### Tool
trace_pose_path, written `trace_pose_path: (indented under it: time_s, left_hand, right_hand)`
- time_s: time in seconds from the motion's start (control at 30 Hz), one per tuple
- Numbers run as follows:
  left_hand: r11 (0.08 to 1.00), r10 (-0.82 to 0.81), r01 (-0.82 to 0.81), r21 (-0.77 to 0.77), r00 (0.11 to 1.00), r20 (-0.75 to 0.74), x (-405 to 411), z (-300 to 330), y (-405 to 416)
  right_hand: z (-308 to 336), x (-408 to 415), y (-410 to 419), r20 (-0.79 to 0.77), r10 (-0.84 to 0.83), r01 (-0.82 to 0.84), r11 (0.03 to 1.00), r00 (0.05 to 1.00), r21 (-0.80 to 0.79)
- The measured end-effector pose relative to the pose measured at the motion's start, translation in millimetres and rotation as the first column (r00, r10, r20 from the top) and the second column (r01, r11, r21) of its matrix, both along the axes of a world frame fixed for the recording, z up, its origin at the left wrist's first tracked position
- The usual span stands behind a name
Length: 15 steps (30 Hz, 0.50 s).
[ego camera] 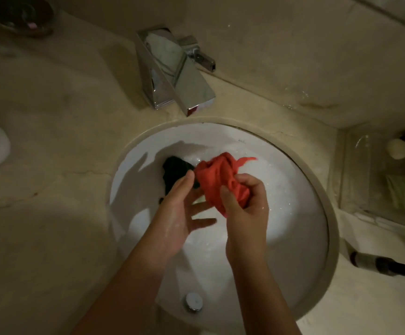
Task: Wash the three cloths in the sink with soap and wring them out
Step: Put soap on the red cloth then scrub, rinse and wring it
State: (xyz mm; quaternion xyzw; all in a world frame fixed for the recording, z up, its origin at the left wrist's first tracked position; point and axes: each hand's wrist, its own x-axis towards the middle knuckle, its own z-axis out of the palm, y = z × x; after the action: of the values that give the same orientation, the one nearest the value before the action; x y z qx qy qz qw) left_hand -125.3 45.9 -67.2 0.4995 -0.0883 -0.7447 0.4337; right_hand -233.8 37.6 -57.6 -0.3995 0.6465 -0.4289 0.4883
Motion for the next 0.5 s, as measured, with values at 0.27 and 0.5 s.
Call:
trace_pose_path:
  time_s: [0.27, 0.5]
  left_hand:
    - [0.996, 0.084, -0.090, -0.024, 0.979, -0.187, 8.1, -9.9, 2.6]
    - [0.977, 0.055, -0.051, -0.208, 0.998, 0.015, -5.6, -3.3, 5.8]
  right_hand:
    - [9.4, -28.0, 14.4, 0.145, 0.077, -0.077, 0.997, 0.986, -0.007]
    - [-8.8, -28.9, 10.9, -0.241, 0.136, -0.168, 0.979, 0.961, -0.115]
